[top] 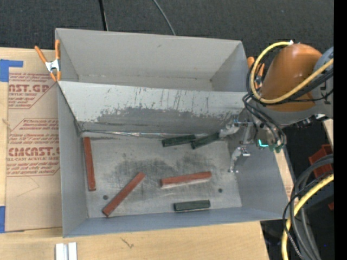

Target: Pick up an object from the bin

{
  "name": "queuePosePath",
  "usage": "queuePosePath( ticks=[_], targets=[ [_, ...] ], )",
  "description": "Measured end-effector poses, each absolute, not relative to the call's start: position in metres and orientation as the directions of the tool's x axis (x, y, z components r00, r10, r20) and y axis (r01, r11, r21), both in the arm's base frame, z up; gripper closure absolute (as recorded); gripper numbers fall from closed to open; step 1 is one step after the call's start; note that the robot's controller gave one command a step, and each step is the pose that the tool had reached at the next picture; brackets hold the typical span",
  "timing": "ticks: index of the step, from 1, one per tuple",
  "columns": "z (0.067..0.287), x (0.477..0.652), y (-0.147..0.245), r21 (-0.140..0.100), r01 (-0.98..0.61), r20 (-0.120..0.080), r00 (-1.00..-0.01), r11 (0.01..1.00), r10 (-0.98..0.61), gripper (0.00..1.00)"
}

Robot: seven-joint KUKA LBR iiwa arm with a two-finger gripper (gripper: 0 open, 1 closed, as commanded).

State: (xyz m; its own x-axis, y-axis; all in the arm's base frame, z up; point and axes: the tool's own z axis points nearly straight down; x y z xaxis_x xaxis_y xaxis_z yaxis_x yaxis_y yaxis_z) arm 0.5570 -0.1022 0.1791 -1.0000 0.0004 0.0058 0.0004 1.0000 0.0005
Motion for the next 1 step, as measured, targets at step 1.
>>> queuePosePath(
  ticks=[1],
  targets=[
    [0.1834,0.5588,-0.1019,-0.001,-0.001,-0.002,-1.000,1.000,-0.001,0.00]
  ],
)
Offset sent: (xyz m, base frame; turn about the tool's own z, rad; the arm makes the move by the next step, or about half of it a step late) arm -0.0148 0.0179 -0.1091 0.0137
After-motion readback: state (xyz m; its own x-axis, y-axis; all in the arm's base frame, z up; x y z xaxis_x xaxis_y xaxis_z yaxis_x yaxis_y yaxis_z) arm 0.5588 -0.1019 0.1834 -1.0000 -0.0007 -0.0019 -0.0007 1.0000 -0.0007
